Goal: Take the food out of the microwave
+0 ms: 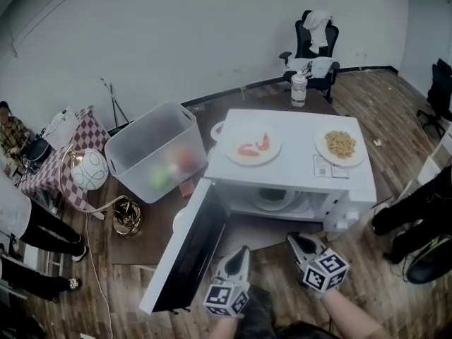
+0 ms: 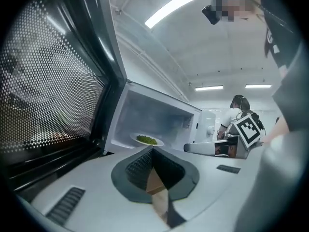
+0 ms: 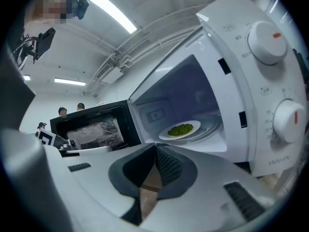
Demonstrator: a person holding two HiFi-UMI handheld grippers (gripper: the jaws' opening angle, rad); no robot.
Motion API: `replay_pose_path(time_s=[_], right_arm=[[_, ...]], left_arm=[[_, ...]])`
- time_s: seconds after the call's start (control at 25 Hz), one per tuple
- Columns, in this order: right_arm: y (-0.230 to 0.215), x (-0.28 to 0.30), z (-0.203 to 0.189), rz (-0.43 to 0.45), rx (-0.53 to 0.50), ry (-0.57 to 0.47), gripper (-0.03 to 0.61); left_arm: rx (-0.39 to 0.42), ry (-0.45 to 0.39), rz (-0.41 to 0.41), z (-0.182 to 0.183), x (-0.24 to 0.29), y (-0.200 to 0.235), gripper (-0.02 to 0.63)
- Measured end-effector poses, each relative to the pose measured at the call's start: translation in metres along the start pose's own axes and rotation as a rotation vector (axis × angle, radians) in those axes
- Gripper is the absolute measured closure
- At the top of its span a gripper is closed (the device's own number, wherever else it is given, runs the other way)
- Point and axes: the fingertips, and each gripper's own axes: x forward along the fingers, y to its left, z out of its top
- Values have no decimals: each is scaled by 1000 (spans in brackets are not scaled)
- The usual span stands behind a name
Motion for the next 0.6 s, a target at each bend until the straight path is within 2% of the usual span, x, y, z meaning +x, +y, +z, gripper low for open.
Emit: replay_pose_path(time_s=[0.08, 0.28, 0.36, 0.44, 0.6], right_arm=[[-1, 10, 3, -4, -11, 0, 526], [-17, 27, 10, -71, 1, -16, 525], [-20, 32, 14, -82, -6, -17, 492], [-22, 38, 18, -96, -22, -15, 492], [-38, 49, 21, -180, 8, 2, 492]], left_arm=[[-3, -3, -7, -1, 4, 2, 612], [-14, -5, -10, -5, 12, 7, 612], [-15, -1, -12, -6, 14, 6, 612], [-17, 1, -13, -8, 17, 5, 612], [-16, 0, -23, -10, 22, 5, 612]])
